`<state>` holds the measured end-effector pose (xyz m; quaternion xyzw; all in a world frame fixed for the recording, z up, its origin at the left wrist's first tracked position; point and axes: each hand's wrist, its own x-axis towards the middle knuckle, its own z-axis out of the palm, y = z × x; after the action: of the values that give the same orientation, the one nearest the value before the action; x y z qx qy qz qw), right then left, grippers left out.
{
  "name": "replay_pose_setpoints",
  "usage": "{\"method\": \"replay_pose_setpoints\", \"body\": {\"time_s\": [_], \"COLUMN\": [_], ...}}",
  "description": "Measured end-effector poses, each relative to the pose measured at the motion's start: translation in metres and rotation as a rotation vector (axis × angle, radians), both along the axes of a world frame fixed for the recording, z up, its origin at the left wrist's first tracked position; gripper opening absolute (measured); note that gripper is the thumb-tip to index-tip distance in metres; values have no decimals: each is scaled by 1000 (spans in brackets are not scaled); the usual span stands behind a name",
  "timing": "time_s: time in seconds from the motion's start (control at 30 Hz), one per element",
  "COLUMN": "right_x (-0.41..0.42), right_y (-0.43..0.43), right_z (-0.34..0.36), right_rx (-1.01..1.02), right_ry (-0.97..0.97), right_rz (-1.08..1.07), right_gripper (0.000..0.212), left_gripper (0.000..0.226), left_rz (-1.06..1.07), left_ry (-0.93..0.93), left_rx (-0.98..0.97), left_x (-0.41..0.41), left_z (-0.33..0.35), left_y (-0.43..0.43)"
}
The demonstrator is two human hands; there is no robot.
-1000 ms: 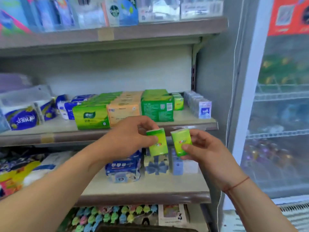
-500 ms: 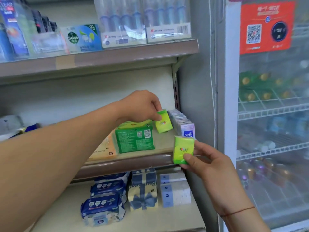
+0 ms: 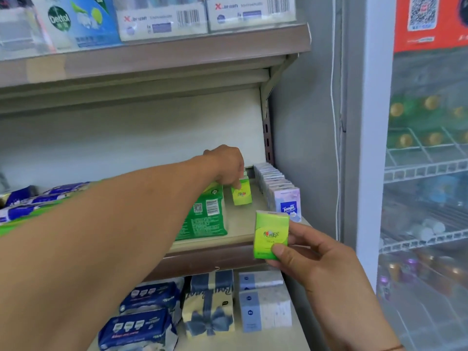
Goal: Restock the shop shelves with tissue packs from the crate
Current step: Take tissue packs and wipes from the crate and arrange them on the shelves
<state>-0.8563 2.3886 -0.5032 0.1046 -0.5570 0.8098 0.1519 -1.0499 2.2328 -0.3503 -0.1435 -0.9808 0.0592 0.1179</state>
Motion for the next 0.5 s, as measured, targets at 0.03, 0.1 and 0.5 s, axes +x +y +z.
{"method": "replay_pose_setpoints", "body": {"time_s": [0.03, 0.1, 0.5], "right_x": [-2, -5, -12], "right_y": [-2, -7, -9], "right_z": [-1, -1, -4], "right_rx": [2, 9, 8], "right_ry": [2, 1, -40], "right_rz": [11, 24, 18], "right_gripper": [37, 37, 37], "left_gripper": [34, 34, 43], "left_rz": [5, 12, 24], "left_ry": [2, 2, -41], "left_rx": [1, -16, -65], "left_x": [-4, -10, -25], "left_z": [-1, -4, -19], "left_y": [1, 4, 13]}}
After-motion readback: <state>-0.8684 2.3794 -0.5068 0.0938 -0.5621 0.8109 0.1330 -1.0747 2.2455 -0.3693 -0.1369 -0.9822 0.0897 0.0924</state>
